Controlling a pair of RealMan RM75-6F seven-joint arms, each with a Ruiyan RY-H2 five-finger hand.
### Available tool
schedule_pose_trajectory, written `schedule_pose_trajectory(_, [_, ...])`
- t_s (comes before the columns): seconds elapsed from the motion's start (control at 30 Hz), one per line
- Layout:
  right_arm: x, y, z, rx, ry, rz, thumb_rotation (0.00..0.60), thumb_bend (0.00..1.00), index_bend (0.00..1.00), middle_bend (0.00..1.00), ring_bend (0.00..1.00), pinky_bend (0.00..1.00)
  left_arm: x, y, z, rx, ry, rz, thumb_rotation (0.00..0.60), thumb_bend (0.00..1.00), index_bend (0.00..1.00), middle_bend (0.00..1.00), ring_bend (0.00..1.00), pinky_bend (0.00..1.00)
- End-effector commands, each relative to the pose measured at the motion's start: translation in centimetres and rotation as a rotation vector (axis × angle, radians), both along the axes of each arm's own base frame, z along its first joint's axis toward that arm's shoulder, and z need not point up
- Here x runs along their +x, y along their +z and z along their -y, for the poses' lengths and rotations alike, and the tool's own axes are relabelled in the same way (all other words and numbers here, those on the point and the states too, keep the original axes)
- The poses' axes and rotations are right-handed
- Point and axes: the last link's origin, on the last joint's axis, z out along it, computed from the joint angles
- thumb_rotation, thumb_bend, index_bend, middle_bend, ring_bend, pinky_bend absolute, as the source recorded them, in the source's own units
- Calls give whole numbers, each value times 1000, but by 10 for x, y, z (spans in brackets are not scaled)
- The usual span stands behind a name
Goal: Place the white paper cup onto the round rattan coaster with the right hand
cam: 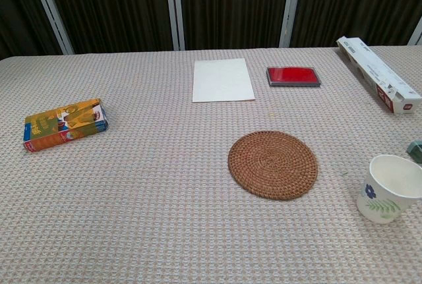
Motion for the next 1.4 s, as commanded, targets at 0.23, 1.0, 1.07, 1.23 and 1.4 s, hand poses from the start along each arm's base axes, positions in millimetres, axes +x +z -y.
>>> schedule_pose_trajectory(0.23, [2,-20,-2,108,-9,7,600,0,0,0,0,0,1,1,0,5,-6,2,600,0,0,0,0,0])
schedule_pose_trajectory(1.0, [40,-97,60,515,-121,-123,600,89,75,244,241,300,-6,-8,-9,-12,48,-40,600,0,0,0,0,0])
schedule_pose_trajectory(1.07, [40,-99,61,506,-127,-117,600,164,171,333,326,333,-6,-9,-9,-15,48,-40,600,0,0,0,0,0])
schedule_pose_trajectory(1.23, [40,-102,62,484,-129,-74,600,231,269,411,381,339,-5,-10,-8,-17,44,-43,600,0,0,0,0,0])
schedule_pose_trajectory(1.4, [47,-98,65,461,-99,-49,600,237,276,416,382,339,-5,-11,-8,-18,46,-46,600,0,0,0,0,0])
